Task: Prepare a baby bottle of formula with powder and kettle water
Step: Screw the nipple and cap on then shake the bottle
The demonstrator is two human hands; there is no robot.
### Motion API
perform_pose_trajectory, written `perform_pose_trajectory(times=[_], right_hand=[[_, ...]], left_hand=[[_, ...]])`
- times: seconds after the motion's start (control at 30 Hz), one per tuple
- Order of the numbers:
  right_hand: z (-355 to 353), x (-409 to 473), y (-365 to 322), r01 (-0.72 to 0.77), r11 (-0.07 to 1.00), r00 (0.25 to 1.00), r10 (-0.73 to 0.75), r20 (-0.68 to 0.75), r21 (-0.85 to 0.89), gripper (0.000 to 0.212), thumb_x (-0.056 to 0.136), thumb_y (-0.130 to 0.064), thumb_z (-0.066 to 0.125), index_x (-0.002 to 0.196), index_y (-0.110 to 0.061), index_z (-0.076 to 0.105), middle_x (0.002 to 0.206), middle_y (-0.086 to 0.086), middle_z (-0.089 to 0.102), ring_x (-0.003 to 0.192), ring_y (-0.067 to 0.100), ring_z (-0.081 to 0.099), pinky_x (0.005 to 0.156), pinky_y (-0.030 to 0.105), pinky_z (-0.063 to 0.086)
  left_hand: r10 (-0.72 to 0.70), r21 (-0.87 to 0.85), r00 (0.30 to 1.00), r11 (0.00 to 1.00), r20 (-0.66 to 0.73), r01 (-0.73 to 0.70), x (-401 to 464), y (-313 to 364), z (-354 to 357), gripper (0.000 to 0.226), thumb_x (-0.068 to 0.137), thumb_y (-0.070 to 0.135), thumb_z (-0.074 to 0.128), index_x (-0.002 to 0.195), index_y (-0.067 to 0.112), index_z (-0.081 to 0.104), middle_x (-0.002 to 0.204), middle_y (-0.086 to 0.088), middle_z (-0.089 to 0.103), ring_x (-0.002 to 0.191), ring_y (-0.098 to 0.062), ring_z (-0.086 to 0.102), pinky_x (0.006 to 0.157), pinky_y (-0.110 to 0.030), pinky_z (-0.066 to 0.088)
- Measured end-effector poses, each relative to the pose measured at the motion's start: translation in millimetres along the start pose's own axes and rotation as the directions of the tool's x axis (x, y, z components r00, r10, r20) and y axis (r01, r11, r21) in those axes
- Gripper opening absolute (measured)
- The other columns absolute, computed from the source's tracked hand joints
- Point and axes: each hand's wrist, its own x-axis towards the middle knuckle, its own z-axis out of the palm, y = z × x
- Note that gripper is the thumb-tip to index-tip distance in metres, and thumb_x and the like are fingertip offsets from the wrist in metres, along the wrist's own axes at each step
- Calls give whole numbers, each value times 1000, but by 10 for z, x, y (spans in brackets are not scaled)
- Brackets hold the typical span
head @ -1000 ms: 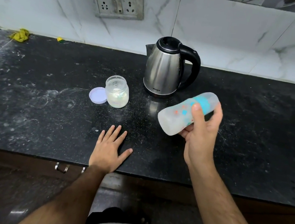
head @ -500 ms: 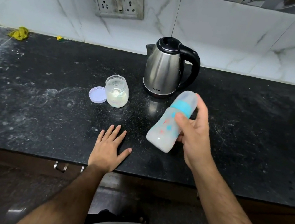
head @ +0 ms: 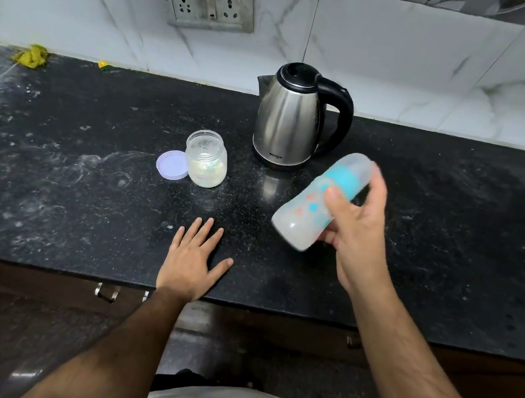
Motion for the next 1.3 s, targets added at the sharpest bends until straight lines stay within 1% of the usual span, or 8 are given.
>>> perform_pose_trajectory(times=[0.23,0.4,0.57,0.7,0.87,1.03,1.2,1.3], right_hand=[[-8,-3,-12,67,996,989,-60,-133,53,68,92,-26,60,150,-24,25,93,-15,73,85,12,72,61,33,58],[31,-115,26,-20,1000,989,24,148,-24,72,90,-17,62,150,-28,25,103,-7,75,87,15,73,64,32,59],[27,-52,37,51,997,992,-44,-115,56,68,92,-26,60,150,-24,24,92,-14,73,83,11,72,60,32,57],[48,-147,34,-30,999,989,35,143,-39,76,88,-18,63,152,-27,22,100,-8,75,86,15,74,64,32,59],[41,-80,56,27,996,992,-17,-126,80,66,89,-27,60,147,-24,30,91,-13,73,83,9,72,61,32,57],[16,-147,25,-6,1000,983,9,182,-15,70,85,-19,67,145,-29,33,100,-6,74,84,13,72,65,30,59],[4,-59,64,124,985,983,-106,-149,120,63,89,-17,58,146,-14,31,91,-14,72,79,6,69,63,25,56],[26,-115,63,34,999,996,-33,81,-6,67,83,-20,65,143,-25,35,96,-12,73,80,10,70,65,30,57]], left_hand=[[-3,4,1000,1000,-10,3,10,-16,42,77,91,75,22,153,30,32,165,5,18,154,-15,4,125,-43,5],[-7,-7,1000,1000,-16,7,19,-22,53,77,90,75,23,152,30,33,165,5,19,154,-14,5,125,-43,6],[-7,-7,1000,1000,-15,6,16,-19,54,78,90,75,23,153,30,33,165,4,19,154,-15,5,125,-43,6],[-10,-3,1000,1000,-15,10,16,-21,55,78,90,75,23,153,30,33,165,4,19,154,-15,6,125,-43,6],[-11,-2,1000,1000,-6,11,9,-10,44,78,90,75,22,153,29,32,165,5,18,154,-15,4,125,-43,5],[-8,5,1000,1000,-9,8,11,-7,32,79,89,74,22,153,30,33,165,4,19,154,-15,5,125,-43,6],[-10,4,1000,1000,1,10,11,5,7,79,89,75,21,153,30,32,165,4,18,154,-15,4,125,-43,4],[-10,-1,1000,1000,-2,10,9,8,-5,80,89,74,21,153,29,32,165,4,18,154,-15,4,125,-42,5]])
